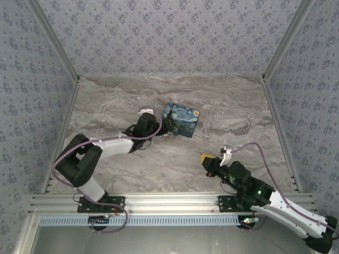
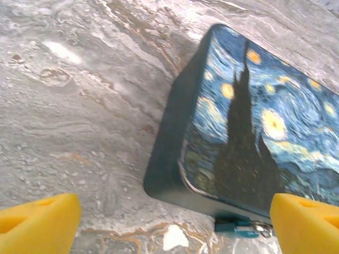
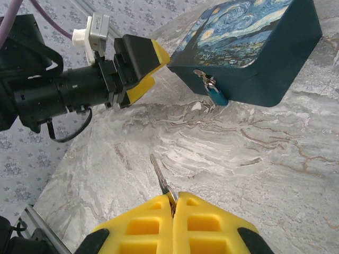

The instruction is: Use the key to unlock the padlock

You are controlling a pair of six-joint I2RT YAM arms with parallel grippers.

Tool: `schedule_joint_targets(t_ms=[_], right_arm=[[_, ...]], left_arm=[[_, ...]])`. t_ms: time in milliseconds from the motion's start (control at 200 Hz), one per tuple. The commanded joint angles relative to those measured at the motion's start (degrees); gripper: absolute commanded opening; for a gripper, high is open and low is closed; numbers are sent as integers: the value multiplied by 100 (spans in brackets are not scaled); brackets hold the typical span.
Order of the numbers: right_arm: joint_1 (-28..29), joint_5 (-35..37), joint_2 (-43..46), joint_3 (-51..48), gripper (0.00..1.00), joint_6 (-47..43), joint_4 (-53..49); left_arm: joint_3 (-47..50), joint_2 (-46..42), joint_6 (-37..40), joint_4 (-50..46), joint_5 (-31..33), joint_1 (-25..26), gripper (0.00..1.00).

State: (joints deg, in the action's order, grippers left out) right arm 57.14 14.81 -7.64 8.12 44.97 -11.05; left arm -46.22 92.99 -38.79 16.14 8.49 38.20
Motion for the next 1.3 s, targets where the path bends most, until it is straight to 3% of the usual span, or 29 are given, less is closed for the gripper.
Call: schedule_joint_targets(t_ms=[0,145,410,615,879,1099,1299], right_arm=[[25,132,72,47,0,-41,-21],[25,119,74,49,0,-40,-38],[25,145,75,83,0,-35,-98],[25,154,78,89,0,-22,-135],[25,172,76,41,0,8,-105],[25,176,78,32,0,41,-90],[25,154,78,47,0,58,-73]], left_arm=[[-488,260,100,-458,-398,-107,95],[-804,722,18,-415,-705,-246,95],[-981,1160,82,-600,-661,-321,91],[-180,704,73,-555,-468,-472,89],[702,-127,261,-727,-488,-1038,89],[601,-205,521,-870,-807,-1613,89],[127,-107,930,-768,-1301,-1737,89]])
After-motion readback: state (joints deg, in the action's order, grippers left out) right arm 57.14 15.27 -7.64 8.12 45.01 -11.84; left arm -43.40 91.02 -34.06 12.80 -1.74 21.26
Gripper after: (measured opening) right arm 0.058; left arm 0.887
